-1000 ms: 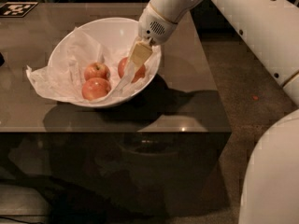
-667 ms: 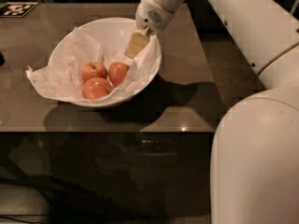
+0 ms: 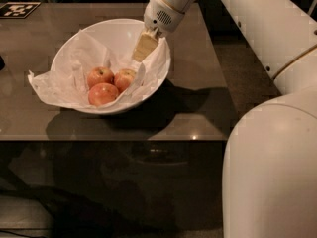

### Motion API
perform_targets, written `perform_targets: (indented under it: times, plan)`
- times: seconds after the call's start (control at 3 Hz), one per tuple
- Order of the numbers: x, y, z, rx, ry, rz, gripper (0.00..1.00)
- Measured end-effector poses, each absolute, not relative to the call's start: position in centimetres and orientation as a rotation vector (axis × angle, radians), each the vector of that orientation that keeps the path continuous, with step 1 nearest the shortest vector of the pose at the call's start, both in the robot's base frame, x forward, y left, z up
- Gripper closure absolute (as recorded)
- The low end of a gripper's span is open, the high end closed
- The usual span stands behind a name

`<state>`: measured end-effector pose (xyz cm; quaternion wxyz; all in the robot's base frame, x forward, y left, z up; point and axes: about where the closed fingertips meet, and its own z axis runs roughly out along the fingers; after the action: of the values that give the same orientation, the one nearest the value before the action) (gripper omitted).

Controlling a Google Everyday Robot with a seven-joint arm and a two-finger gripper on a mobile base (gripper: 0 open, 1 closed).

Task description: Pick apple from white bowl

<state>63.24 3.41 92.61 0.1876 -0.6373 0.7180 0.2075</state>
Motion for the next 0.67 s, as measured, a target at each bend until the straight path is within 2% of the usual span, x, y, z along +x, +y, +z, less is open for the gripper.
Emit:
perform_targets:
  times: [0.67]
  plan:
    - [63.24, 3.41, 92.61, -1.793, 2.021, 0.584, 0.34]
